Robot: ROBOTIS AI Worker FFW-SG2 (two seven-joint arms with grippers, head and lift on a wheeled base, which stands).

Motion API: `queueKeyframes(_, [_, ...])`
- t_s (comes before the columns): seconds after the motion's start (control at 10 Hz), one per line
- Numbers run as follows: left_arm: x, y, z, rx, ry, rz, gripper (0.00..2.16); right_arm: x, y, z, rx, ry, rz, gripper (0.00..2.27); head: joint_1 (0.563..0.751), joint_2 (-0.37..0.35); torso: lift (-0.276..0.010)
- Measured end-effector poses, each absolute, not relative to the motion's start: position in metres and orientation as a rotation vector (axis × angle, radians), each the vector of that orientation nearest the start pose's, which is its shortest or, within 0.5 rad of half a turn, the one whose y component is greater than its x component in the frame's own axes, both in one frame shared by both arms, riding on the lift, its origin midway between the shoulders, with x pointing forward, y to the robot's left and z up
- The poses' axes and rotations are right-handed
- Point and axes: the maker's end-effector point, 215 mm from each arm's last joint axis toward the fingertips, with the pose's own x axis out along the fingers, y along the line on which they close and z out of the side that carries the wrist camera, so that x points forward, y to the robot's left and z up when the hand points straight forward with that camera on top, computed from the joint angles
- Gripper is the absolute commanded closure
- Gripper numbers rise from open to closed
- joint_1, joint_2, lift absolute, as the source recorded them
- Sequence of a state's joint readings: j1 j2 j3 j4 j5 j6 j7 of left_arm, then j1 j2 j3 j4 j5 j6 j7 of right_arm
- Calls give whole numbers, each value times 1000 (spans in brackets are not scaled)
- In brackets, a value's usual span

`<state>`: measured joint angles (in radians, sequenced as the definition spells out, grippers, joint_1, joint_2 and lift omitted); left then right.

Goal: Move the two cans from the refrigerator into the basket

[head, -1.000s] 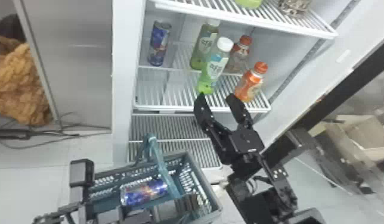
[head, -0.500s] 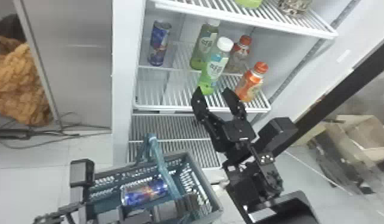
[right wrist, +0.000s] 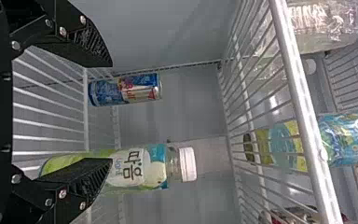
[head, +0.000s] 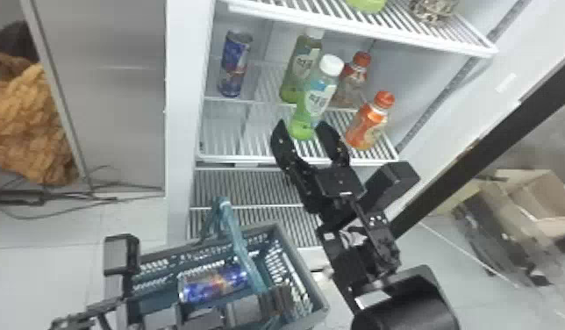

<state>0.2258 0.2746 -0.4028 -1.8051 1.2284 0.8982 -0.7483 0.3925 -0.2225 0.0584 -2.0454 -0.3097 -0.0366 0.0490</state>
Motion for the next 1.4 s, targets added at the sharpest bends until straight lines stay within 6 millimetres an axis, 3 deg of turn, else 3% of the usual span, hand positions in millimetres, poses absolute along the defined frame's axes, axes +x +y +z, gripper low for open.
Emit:
queueKeyframes(0.5, [236, -91, -331, -1266, 791, -1429, 1190, 509, -173, -285, 150, -100, 263, 317, 695, -350, -276])
queueKeyframes(0.9, [236, -91, -331, -1261, 794, -1431, 1190, 541, -167, -299, 141, -86, 266, 317, 695, -350, -276])
queueKeyframes(1.4, [235, -91, -331, -1261, 797, -1432, 1190, 573, -158, -292, 151, -103, 280, 317, 695, -339, -276])
